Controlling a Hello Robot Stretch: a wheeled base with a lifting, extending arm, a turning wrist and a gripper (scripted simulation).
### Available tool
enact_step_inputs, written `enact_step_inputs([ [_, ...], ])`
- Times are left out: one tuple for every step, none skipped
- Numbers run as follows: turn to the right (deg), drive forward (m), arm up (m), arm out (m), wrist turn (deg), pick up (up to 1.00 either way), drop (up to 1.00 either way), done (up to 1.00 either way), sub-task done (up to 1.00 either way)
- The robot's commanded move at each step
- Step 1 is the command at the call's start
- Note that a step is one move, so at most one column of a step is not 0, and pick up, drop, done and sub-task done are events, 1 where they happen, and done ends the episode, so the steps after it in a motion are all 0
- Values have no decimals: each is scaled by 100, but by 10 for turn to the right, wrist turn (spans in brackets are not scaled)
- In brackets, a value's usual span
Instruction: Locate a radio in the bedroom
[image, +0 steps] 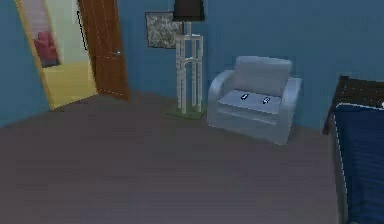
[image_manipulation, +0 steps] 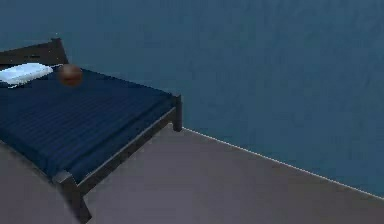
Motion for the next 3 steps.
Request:
enact_step_inputs([
  [-270,0,0,0,0,0,0,0,0],
  [0,100,0,0,0,0,0,0,0],
  [-30,0,0,0,0,0,0,0,0],
])
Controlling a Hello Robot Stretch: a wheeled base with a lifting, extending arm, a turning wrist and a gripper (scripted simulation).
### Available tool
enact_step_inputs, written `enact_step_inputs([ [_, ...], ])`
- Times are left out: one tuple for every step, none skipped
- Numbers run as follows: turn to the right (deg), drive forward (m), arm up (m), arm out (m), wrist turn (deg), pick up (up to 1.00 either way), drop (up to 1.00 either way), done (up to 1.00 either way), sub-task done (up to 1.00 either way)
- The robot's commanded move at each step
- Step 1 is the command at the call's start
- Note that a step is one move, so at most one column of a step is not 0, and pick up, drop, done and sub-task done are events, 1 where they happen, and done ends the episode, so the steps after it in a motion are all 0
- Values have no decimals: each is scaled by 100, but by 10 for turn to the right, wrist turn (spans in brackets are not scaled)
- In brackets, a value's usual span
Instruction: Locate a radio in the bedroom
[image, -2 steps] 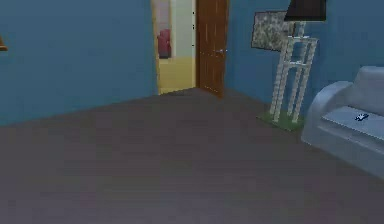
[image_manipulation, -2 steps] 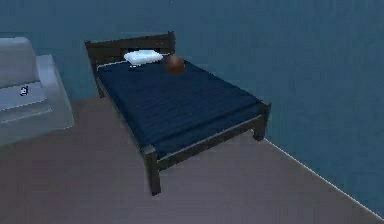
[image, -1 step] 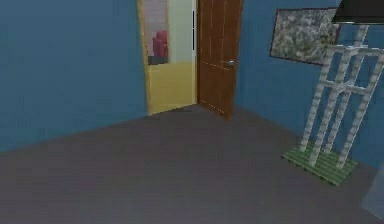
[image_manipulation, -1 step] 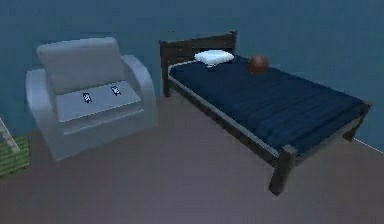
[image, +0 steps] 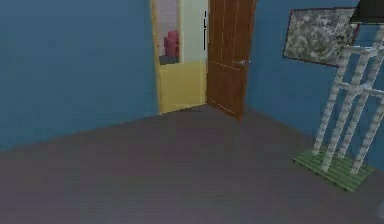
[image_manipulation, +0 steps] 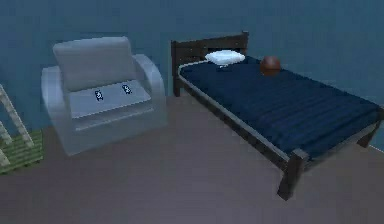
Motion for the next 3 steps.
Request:
enact_step_inputs([
  [0,100,0,0,0,0,0,0,0],
  [0,100,0,0,0,0,0,0,0],
  [0,100,0,0,0,0,0,0,0],
])
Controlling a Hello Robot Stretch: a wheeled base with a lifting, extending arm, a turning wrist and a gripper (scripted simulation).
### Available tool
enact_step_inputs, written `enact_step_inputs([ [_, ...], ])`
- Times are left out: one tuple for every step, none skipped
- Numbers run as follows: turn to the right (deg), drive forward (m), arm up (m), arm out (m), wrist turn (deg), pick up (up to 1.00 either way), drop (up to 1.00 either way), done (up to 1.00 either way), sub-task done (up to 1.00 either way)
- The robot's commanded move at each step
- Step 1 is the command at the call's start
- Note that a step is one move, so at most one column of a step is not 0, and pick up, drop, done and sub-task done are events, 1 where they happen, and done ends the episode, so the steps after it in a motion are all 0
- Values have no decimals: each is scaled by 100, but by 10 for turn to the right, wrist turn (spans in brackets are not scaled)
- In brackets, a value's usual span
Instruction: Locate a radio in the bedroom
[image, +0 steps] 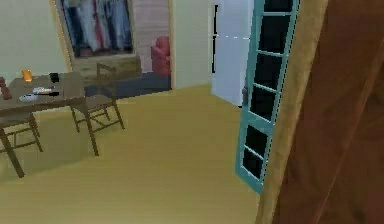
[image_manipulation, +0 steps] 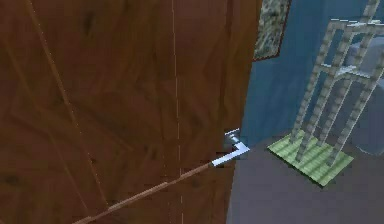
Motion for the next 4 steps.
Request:
enact_step_inputs([
  [0,15,0,0,0,0,0,0,0],
  [-270,0,0,0,0,0,0,0,0],
  [0,45,0,0,0,0,0,0,0],
  [330,0,0,0,0,0,0,0,0],
])
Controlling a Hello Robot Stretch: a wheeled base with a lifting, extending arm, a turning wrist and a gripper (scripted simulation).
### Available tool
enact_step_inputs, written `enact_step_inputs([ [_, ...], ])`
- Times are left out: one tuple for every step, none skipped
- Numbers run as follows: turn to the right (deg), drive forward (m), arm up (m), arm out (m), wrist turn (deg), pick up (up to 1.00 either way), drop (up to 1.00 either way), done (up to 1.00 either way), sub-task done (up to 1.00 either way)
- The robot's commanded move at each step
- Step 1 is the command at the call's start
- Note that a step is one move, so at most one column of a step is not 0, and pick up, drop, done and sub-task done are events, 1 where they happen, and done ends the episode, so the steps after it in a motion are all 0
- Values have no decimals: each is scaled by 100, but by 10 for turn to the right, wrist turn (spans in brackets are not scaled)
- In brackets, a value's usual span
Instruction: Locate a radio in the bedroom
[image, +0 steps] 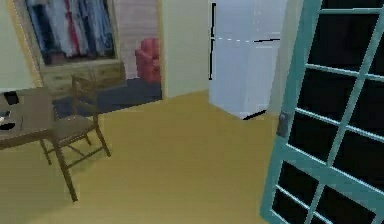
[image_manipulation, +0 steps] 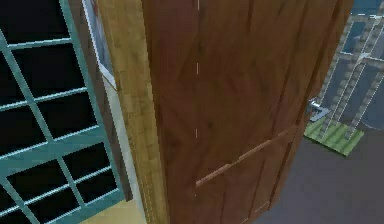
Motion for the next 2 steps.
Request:
enact_step_inputs([
  [30,0,0,0,0,0,0,0,0],
  [0,100,0,0,0,0,0,0,0],
])
